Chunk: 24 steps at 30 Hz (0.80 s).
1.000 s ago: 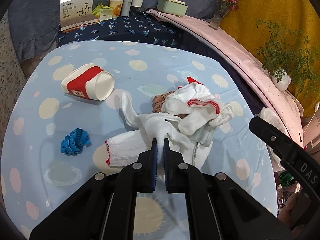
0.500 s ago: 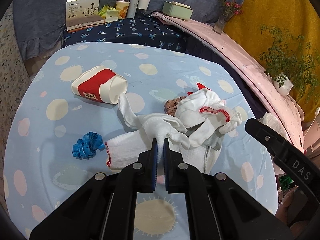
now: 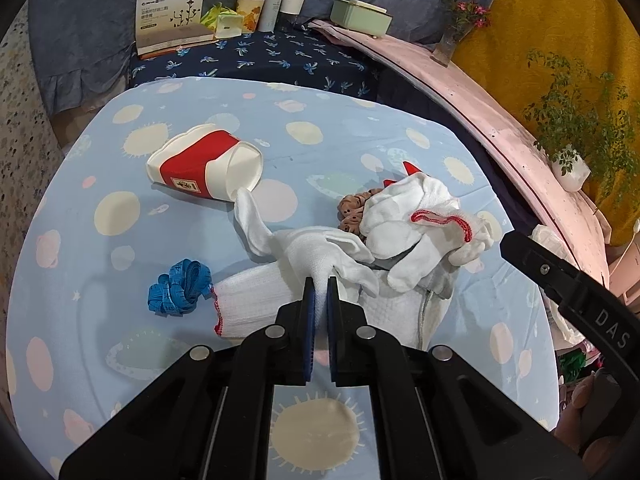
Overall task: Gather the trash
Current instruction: 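Grasp a white glove with the left gripper while the right gripper grasps another glove, then carry both white gloves over the wastebasket with both grippers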
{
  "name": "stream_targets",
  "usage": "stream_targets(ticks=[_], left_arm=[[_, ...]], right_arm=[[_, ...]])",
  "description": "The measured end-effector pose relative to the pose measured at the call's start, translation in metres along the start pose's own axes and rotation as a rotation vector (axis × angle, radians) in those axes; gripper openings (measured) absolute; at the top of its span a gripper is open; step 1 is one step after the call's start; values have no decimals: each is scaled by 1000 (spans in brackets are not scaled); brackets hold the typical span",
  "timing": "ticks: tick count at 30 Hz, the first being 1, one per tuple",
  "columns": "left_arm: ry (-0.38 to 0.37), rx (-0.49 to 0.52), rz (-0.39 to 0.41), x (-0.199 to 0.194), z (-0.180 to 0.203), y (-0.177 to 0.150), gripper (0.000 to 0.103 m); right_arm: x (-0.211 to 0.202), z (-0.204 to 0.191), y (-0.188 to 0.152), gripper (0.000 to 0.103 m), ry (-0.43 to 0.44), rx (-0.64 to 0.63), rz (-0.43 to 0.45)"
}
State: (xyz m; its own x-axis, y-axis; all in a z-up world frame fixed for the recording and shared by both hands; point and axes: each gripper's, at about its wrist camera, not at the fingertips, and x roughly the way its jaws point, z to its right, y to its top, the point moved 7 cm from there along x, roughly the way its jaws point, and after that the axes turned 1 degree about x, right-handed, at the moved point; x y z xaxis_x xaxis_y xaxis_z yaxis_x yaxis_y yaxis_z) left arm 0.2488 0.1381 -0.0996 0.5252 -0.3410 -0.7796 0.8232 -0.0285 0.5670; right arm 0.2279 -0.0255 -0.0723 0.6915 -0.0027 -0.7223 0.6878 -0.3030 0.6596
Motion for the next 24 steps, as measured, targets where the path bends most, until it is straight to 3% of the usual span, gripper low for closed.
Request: stream_targets(ticks=[13, 15, 17, 19, 24], left_arm=[[7, -1, 0, 3, -3, 8, 5], [9, 2, 0, 3, -2, 9, 5], [13, 8, 0, 4, -1, 10, 5], [16, 11, 1, 3, 1, 12, 5], [21, 24, 14, -3, 8, 16, 5]], right_arm=[[32, -6, 1, 56, -2, -12, -35], [39, -5, -1, 48, 2, -13, -47], [46, -4, -3, 22, 11, -13, -62], [50, -2, -5, 5, 29, -1, -82], [33, 4, 3, 4, 49, 1, -36]])
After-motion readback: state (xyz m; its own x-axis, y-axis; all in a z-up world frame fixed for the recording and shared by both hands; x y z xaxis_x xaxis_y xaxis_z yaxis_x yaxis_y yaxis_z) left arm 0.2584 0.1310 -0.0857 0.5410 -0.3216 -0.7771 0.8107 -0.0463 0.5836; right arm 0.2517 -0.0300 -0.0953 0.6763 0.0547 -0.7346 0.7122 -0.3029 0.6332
